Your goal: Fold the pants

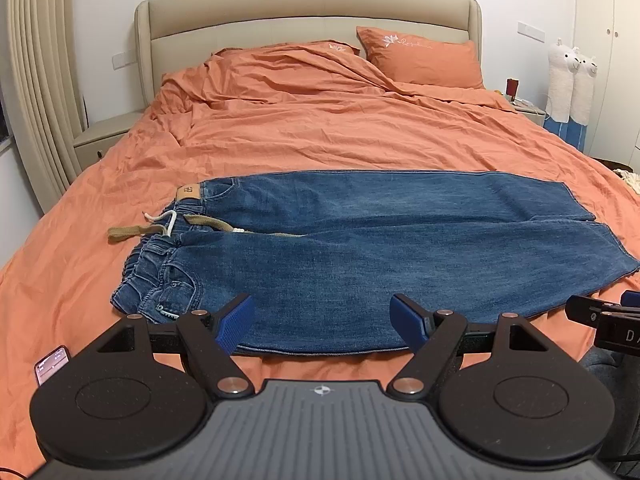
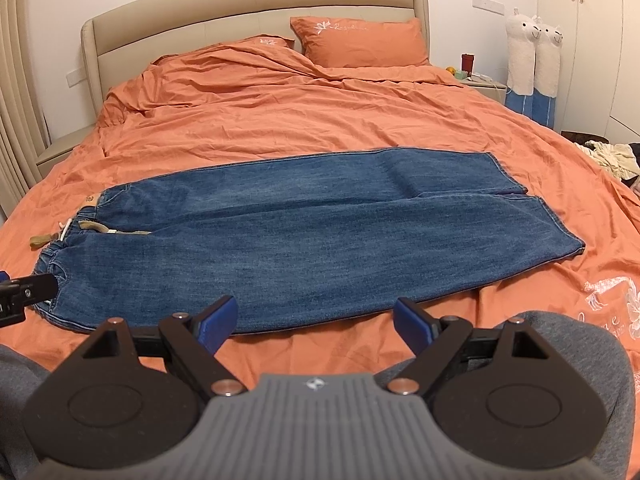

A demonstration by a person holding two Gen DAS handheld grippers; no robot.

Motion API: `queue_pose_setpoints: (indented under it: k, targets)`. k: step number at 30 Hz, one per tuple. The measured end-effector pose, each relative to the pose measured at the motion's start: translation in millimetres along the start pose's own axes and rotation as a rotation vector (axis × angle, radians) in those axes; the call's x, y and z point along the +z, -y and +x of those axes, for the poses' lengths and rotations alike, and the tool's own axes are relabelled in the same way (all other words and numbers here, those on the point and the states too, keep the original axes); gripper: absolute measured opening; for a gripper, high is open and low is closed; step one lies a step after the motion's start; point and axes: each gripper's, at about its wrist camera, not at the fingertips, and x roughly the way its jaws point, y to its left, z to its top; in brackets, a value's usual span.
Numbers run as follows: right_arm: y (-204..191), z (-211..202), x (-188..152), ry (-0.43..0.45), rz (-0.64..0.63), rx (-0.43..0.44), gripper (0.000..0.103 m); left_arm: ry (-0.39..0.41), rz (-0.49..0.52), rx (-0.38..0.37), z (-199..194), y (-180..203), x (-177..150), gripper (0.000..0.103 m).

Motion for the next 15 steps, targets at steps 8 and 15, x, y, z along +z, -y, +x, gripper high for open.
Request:
queue_pose_setpoints:
  k: [8,15]
  targets:
    - [0.1,0.1,-0.7,0.000,0.000,0.002,0.082,0.000,0.001,-0.001,0.0,-0.2,0.0,0.090]
    - [1.1,-0.4,-1.0,0.001,-0.004,0.004,0.082,0.001,-0.001,0.001,1.5,-4.0,-1.1,0.090]
